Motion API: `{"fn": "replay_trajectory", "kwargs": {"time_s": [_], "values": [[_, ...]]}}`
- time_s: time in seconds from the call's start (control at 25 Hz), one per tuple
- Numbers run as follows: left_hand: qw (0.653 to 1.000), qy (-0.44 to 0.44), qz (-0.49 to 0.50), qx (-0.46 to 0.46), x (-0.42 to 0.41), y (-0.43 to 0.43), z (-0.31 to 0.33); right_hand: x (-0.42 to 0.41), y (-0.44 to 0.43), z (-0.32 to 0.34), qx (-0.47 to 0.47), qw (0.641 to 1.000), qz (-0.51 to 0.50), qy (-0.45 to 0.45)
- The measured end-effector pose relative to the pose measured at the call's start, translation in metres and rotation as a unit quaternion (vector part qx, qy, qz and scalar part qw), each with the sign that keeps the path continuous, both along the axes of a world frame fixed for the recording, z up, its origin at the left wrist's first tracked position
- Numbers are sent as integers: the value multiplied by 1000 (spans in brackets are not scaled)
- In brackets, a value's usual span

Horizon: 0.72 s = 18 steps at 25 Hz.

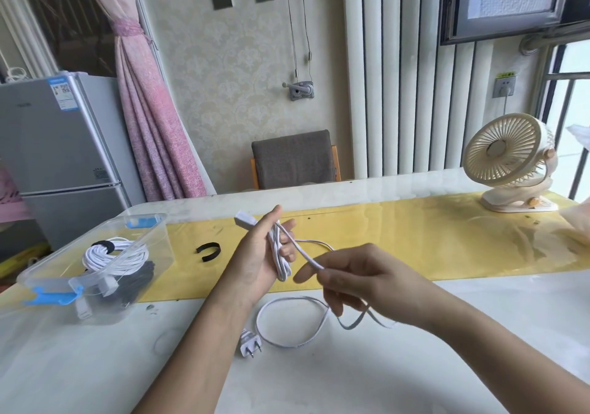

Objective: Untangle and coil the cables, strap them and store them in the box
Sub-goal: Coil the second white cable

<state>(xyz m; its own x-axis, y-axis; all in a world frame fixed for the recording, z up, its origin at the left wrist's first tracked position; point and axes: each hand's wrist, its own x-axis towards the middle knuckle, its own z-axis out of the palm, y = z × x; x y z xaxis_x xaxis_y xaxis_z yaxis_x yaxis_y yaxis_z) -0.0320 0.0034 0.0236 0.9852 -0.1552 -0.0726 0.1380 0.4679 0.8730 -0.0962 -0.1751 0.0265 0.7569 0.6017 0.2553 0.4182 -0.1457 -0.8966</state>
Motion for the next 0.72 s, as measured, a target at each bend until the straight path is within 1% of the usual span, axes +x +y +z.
{"fn": "replay_trajectory", "kwargs": {"time_s": [0.08,0.2,0.24,0.32,0.36,0.44,0.52,0.6,0.68,0.72], "values": [[997,-10,10,-72,1,4,2,-1,6,-7,-40,999,4,-1],[988,-30,22,-148,1,8,6,-3,11,-12,-110,994,7,-9],[985,-42,25,-168,0,8,7,-3,11,-13,-133,991,8,-13],[982,-74,47,-168,0,10,8,-3,12,-14,-174,984,8,-32],[982,-94,64,-152,0,10,8,-4,12,-15,-190,981,7,-42],[983,-124,99,-89,0,10,6,-6,13,-13,-204,977,13,-53],[976,-167,140,7,0,8,2,-7,12,-12,-210,975,25,-63],[956,-213,169,109,5,11,-3,-7,11,-10,-217,973,36,-73],[941,-243,181,153,11,14,-6,-8,11,-9,-223,970,49,-81],[941,-241,182,153,11,15,-4,-8,11,-9,-228,969,50,-84]]}}
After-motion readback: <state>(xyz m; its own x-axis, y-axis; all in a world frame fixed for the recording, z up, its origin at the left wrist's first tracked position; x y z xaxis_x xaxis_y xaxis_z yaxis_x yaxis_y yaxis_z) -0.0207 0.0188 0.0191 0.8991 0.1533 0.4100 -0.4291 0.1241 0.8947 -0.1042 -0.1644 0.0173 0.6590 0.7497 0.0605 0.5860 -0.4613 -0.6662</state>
